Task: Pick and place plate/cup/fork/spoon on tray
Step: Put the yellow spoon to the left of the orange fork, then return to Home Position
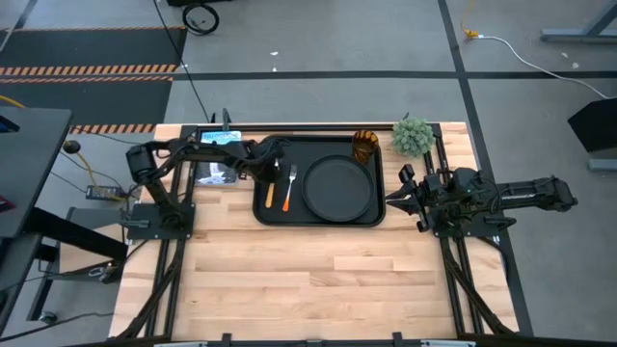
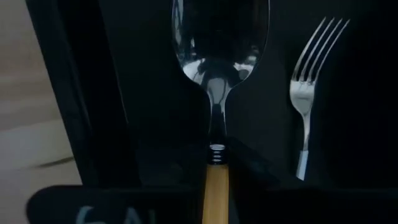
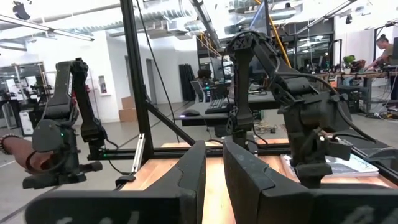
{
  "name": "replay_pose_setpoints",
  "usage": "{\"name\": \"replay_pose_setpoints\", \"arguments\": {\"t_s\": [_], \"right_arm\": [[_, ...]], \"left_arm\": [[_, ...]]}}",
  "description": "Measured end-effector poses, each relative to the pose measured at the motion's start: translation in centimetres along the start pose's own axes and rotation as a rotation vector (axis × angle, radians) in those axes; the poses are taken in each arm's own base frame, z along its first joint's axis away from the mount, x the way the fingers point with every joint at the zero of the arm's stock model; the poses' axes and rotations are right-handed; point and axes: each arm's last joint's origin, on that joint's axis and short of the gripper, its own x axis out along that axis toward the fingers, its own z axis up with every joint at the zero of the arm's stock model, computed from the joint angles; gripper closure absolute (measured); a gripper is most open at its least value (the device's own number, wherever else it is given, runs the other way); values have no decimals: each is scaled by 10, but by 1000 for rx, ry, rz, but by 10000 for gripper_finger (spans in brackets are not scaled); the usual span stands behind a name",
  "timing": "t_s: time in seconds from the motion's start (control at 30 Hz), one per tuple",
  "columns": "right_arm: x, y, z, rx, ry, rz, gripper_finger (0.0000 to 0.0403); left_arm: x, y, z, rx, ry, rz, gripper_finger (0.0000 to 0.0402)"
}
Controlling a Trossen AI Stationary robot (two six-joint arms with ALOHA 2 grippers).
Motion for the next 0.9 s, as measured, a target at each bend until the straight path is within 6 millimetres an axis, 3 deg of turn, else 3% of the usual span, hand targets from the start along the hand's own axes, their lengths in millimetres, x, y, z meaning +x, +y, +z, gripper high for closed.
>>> {"name": "replay_pose_setpoints", "arguments": {"t_s": [0.33,0.53,0.7,0.9], "right_arm": [[0,0,0,-3,2,0,339],[-3,1,3,-33,-21,15,339],[-9,3,9,-125,-85,12,339],[-11,2,8,-150,-71,-26,339]], "left_arm": [[-2,0,0,25,-5,-6,265],[-29,-2,-1,176,10,-79,243],[-63,-14,-11,497,-73,-192,249],[-96,-44,-40,977,-312,-324,259]]}}
